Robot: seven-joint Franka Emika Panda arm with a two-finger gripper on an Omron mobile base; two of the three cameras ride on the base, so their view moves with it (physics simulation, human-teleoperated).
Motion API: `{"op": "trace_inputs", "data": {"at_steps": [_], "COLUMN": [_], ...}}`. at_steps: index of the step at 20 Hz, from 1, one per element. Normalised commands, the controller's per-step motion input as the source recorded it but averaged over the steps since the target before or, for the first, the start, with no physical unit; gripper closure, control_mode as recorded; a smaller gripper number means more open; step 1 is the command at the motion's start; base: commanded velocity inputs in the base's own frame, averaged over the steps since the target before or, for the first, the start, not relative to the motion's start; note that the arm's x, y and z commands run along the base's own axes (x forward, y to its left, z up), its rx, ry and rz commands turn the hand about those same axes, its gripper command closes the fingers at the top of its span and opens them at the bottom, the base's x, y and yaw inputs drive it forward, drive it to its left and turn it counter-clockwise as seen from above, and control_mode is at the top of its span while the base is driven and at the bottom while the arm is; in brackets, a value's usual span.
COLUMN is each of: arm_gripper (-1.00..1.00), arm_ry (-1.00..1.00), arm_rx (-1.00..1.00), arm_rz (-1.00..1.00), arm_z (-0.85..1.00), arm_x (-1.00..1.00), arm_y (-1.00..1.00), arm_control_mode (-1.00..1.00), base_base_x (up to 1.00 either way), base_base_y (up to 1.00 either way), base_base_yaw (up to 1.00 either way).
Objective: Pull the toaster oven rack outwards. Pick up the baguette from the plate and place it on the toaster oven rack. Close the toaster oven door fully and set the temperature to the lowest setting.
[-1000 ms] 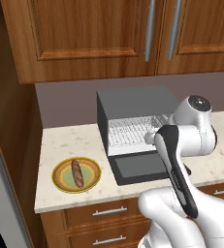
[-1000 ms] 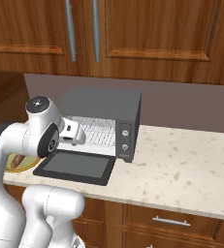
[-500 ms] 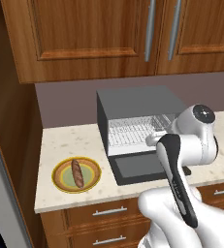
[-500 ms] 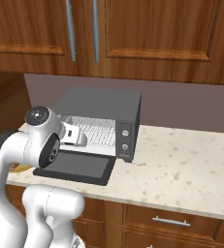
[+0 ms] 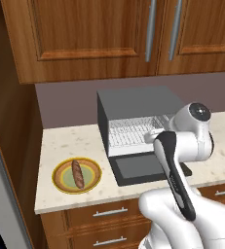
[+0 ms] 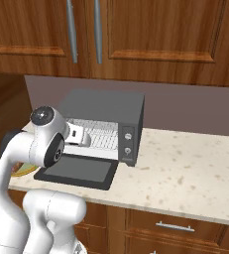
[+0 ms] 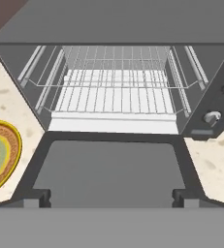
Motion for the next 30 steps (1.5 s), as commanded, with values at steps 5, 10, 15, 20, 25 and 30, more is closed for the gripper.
{"op": "trace_inputs", "data": {"at_steps": [5,10,15,20,25,30], "arm_gripper": [-1.0,-1.0,-1.0,-1.0,-1.0,-1.0], "arm_ry": [0.01,0.0,0.0,0.0,0.0,-0.04], "arm_rx": [0.0,0.0,0.01,0.03,0.07,0.02], "arm_rz": [0.0,0.0,0.0,0.0,0.0,0.0], "arm_z": [0.0,0.0,-0.01,-0.01,-0.05,-0.14], "arm_x": [0.38,0.53,0.39,0.29,0.18,0.12], "arm_y": [0.0,0.13,0.04,0.0,0.0,0.0], "arm_control_mode": [-1.0,-1.0,-1.0,-1.0,-1.0,-1.0], "base_base_x": [0.0,0.0,0.0,0.0,0.0,0.0], "base_base_y": [0.0,0.0,0.0,0.0,0.0,0.0], "base_base_yaw": [0.0,0.0,0.0,0.0,0.0,0.0]}}
